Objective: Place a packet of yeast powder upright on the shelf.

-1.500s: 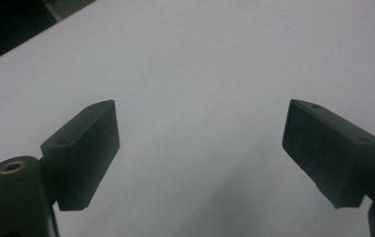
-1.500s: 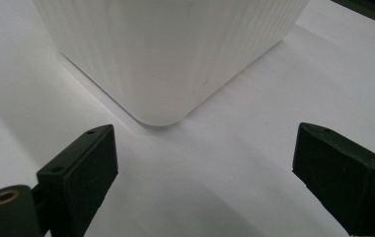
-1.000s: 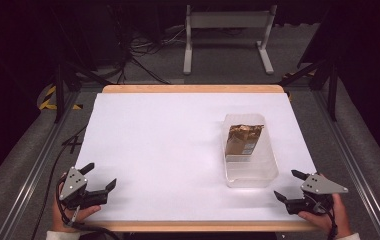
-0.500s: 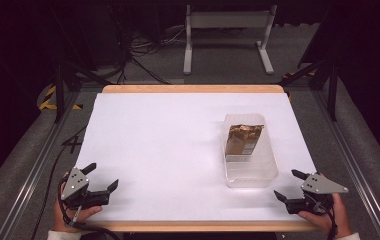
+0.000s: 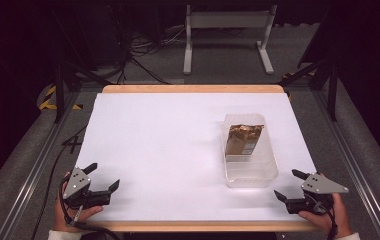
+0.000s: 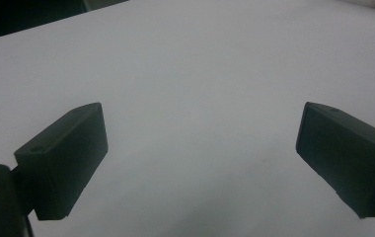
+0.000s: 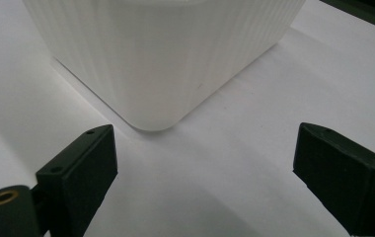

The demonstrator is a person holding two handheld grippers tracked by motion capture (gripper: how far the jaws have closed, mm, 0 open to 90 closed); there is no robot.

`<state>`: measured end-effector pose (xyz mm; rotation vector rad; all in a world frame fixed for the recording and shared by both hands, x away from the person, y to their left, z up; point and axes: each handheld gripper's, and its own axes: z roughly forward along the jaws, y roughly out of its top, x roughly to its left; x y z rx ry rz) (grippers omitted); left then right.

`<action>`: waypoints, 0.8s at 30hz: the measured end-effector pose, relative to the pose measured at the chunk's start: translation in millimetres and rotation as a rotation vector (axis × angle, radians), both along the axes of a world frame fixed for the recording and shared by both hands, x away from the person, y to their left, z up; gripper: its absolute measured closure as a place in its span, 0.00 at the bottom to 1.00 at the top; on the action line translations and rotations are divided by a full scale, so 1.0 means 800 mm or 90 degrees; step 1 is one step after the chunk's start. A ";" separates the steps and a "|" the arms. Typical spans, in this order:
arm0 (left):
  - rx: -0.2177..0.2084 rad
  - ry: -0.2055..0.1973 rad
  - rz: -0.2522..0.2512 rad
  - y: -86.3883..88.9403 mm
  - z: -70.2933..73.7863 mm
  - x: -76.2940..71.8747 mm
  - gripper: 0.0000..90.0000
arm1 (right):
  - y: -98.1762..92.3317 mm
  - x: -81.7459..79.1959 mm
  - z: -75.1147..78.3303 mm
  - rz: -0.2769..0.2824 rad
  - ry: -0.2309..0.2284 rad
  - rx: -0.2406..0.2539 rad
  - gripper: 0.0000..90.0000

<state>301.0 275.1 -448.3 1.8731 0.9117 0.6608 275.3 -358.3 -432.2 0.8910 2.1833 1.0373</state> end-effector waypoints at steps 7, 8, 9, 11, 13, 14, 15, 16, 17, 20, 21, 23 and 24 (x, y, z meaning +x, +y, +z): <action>0.002 -0.001 -0.003 -0.001 0.001 0.000 0.07 | 0.000 0.000 0.000 0.000 0.001 0.000 0.12; 0.002 -0.001 -0.003 -0.001 0.001 0.000 0.07 | 0.000 0.000 0.000 0.000 0.001 -0.001 0.11; 0.003 0.000 -0.003 -0.001 0.001 0.000 0.07 | 0.000 0.000 0.000 -0.001 0.000 -0.001 0.11; 0.003 0.000 -0.004 -0.002 0.001 0.000 0.07 | 0.000 0.000 0.000 0.000 0.001 -0.001 0.11; 0.003 0.000 -0.004 -0.002 0.001 0.000 0.07 | 0.000 0.000 0.000 0.000 0.000 -0.001 0.11; 0.002 0.001 -0.005 -0.002 0.001 0.000 0.07 | 0.000 0.000 0.000 0.000 0.001 -0.001 0.11; 0.003 0.001 -0.004 -0.002 0.001 0.000 0.07 | 0.000 0.000 0.000 0.000 0.001 -0.001 0.12; 0.003 0.001 -0.004 -0.002 0.001 0.000 0.07 | 0.000 0.000 0.000 0.000 0.001 -0.002 0.11; 0.001 0.001 -0.004 -0.002 0.001 0.000 0.07 | 0.000 0.000 0.000 0.000 0.000 -0.002 0.11; 0.001 0.002 -0.005 -0.003 0.001 0.001 0.07 | 0.000 0.000 -0.001 -0.001 0.002 -0.002 0.12; 0.002 0.002 -0.005 -0.003 0.001 0.000 0.07 | 0.000 0.000 -0.001 0.000 0.000 -0.002 0.12; 0.001 0.001 -0.005 -0.003 0.001 0.000 0.07 | 0.000 0.000 -0.001 0.000 0.000 -0.002 0.11; 0.002 0.001 -0.005 -0.003 0.001 0.000 0.07 | 0.000 0.000 -0.001 -0.001 0.000 -0.002 0.11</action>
